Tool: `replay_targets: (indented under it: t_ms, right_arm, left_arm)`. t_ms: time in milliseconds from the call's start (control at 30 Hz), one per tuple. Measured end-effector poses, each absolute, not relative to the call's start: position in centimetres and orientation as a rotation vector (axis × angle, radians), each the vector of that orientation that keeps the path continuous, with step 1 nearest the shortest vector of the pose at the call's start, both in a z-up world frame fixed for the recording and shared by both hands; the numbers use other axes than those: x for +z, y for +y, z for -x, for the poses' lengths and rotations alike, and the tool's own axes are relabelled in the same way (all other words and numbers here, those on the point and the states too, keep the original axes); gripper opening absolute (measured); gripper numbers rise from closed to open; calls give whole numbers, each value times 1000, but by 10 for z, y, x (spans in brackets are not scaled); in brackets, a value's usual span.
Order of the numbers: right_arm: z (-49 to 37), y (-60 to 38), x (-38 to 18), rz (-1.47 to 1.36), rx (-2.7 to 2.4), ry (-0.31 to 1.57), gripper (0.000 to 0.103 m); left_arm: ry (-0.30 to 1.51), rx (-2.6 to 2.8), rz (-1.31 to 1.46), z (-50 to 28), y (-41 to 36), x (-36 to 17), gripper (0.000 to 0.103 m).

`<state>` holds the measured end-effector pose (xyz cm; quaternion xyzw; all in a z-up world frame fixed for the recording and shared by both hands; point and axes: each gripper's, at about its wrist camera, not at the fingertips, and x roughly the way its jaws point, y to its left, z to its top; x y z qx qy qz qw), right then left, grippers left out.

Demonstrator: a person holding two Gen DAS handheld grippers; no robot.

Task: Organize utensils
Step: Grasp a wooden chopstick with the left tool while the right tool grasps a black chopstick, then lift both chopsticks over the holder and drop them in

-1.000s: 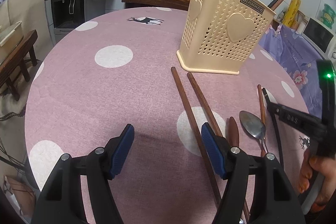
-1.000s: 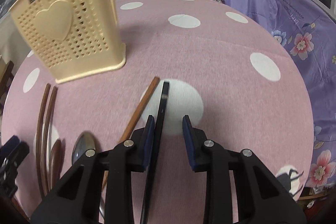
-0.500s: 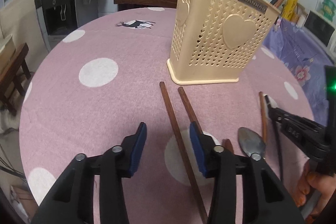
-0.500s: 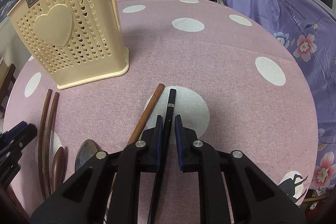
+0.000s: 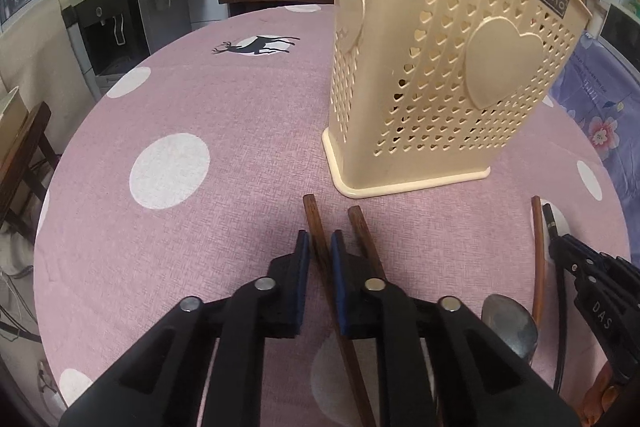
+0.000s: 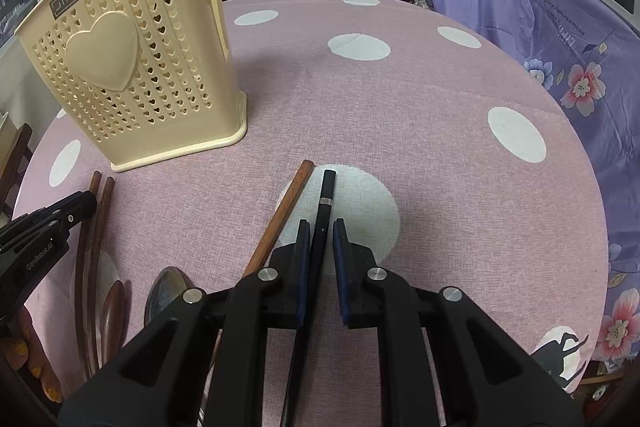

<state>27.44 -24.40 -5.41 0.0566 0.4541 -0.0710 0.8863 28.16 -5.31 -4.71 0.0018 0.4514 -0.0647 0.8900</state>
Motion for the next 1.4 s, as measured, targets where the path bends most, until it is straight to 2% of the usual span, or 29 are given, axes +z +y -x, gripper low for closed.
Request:
replay_targets:
  t_ms: [933, 1133, 1400]
  right_arm:
    - [-267, -262, -48, -234, -95, 896, 8]
    - [-248, -271, -18, -282, -45, 809, 8]
    - [-201, -285, 55, -320, 55, 636, 8]
  left_arm:
    - [887, -167, 104, -279, -37, -36, 9]
    - [802, -207, 178, -259, -14, 2, 9]
    - [612, -256, 182, -214, 12, 72, 8]
